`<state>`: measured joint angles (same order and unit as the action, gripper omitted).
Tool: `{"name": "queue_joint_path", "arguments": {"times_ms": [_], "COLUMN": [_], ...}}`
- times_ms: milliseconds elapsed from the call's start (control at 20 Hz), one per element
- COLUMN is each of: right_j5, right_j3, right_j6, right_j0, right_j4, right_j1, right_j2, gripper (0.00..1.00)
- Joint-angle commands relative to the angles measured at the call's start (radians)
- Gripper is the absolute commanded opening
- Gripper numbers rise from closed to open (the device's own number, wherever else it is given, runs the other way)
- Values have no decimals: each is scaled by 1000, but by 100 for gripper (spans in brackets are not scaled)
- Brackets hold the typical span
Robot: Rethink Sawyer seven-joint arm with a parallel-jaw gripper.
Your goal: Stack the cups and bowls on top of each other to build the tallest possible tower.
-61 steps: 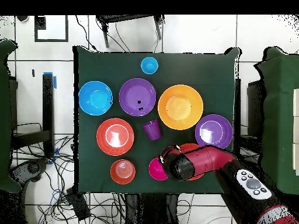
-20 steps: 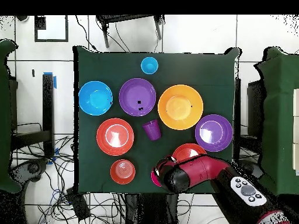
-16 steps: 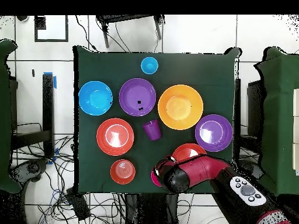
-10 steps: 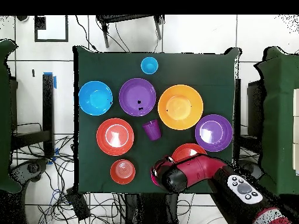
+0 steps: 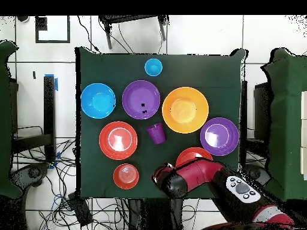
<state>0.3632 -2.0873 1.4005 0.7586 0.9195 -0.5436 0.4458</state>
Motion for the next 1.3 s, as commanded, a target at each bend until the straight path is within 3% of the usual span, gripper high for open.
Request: {"name": "queue_joint_path", "arguments": {"times_ms": [50, 350, 750, 1000, 1300], "right_j5": [-3, 25, 143, 232, 298], "right_j3": [99, 89, -35, -55, -55], "right_j6": [-13, -37, -95, -157, -260], "right_j0": [-54, -38, 12, 47, 143], "right_j4": [102, 92, -64, -133, -101], "right_j1": [51, 37, -106, -170, -189], "right_j2": [-8, 9, 102, 149, 179], "gripper": [100, 100, 100, 100, 100]}}
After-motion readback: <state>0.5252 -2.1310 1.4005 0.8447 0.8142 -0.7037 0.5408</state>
